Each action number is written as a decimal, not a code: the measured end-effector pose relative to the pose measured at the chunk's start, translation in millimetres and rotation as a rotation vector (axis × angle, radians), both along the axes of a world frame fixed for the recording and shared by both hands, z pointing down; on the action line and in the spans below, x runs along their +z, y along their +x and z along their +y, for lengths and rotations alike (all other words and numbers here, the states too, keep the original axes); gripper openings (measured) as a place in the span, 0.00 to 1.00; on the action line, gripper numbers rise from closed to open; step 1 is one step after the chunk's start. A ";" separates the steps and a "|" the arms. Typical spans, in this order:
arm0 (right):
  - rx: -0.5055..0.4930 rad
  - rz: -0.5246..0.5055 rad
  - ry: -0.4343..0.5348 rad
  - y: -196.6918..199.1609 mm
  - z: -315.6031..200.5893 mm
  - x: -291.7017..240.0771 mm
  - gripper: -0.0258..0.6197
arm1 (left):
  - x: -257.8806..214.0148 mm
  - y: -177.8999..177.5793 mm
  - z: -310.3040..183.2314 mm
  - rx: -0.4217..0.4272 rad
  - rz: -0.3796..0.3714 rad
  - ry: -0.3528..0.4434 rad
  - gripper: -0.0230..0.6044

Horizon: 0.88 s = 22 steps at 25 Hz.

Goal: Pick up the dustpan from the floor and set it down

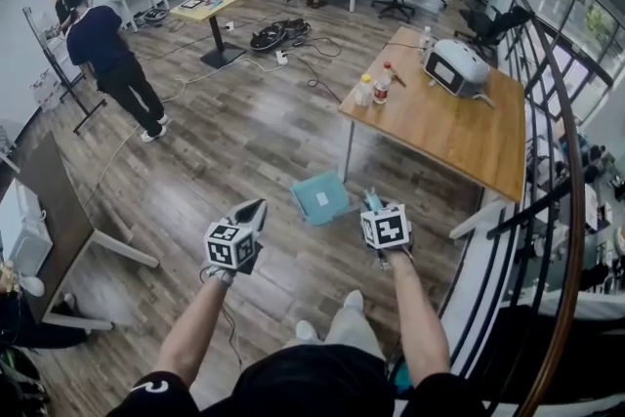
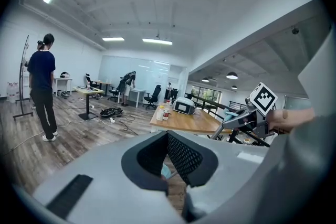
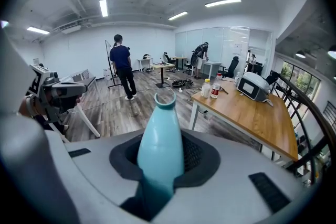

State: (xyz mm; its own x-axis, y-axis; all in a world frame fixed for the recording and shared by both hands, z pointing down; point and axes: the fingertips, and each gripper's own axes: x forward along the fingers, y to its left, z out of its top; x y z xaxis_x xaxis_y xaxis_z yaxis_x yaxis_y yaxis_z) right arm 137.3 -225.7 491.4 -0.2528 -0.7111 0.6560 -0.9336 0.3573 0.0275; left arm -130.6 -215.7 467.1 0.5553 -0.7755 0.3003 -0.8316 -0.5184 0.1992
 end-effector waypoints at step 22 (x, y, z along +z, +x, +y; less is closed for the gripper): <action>-0.016 -0.015 -0.123 16.7 -14.5 116.2 0.17 | 81.3 18.3 -5.9 -0.007 -0.016 -0.129 0.03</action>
State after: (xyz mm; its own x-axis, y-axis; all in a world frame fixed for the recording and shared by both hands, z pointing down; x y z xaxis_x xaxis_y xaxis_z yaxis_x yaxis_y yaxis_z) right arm 153.9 -240.2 607.6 -0.2740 -0.6213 0.7341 -0.9277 0.3720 -0.0314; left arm -112.4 -221.6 548.4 0.5443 -0.7336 0.4068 -0.8388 -0.4834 0.2506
